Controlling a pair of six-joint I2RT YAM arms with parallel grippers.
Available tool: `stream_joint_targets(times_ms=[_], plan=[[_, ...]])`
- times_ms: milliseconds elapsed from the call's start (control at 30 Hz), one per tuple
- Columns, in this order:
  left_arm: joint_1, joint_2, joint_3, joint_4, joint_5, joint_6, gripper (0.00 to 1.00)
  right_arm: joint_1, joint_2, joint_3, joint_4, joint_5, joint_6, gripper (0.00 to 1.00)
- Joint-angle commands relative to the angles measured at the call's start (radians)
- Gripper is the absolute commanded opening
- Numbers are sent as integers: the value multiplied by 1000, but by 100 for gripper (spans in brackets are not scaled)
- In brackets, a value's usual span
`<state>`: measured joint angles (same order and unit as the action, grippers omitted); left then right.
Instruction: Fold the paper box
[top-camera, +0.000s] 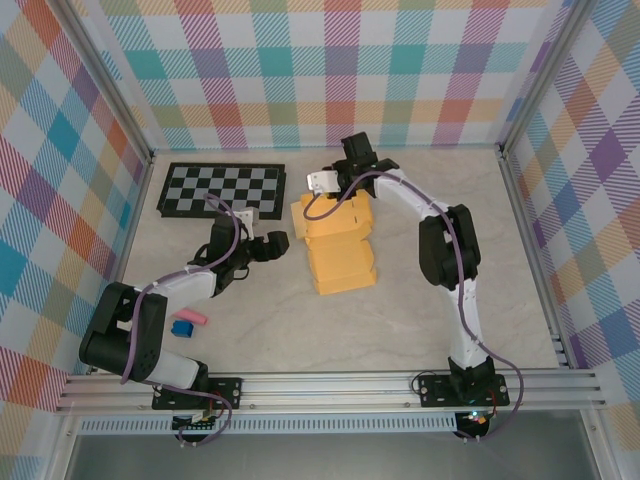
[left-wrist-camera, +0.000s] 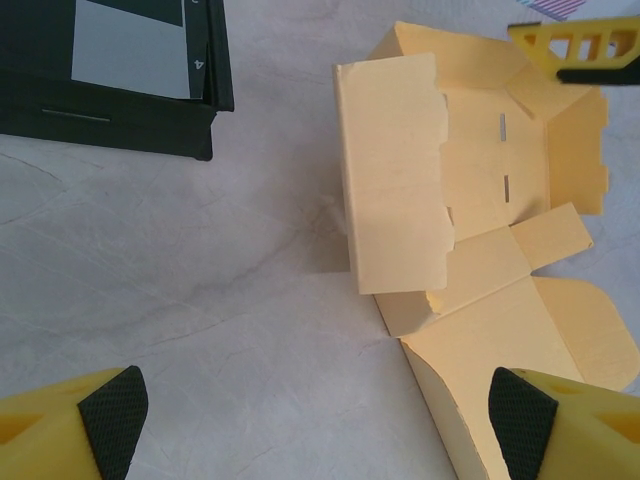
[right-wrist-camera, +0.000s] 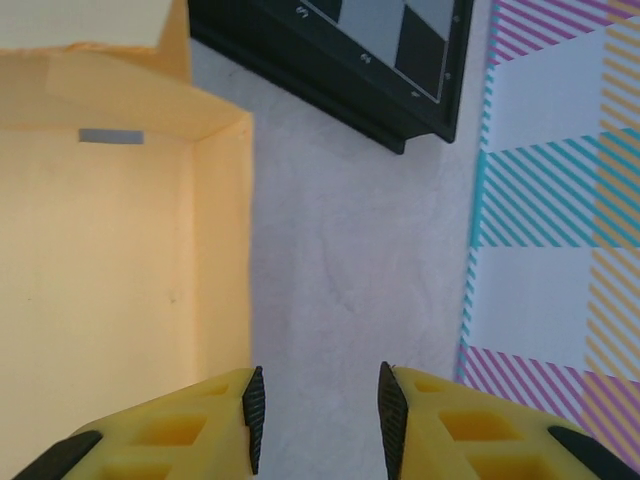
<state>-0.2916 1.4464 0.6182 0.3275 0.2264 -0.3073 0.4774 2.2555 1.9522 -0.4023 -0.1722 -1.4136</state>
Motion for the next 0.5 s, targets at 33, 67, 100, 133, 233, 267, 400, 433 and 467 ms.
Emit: stream_joint_targets(times_ms=[33,67,100,133,233,267,400,433,467], plan=[[13,2,6,16,5,-7,91,-8,65,83,-109,-44,15,38],[13,4,7,16,5,-7,91,-8,75,99,-130,-46,14,38],[13,5,10,15,6,-7,91,-8,83,109,-145,-48,16,38],[13,7,12,12,5,-6,90,-11,91,123,-172,-60,21,38],[14,7,14,12,6,-6,90,-19,118,186,-266,-95,46,38],[14,9,15,11,7,-6,90,-19,128,198,-279,-83,47,38],[13,12,18,8,8,-3,90,-22,151,202,-256,-37,54,38],[14,15,20,7,8,-4,90,-23,154,202,-244,-32,59,37],[13,16,22,5,8,-4,90,-23,156,200,-230,-24,65,36]])
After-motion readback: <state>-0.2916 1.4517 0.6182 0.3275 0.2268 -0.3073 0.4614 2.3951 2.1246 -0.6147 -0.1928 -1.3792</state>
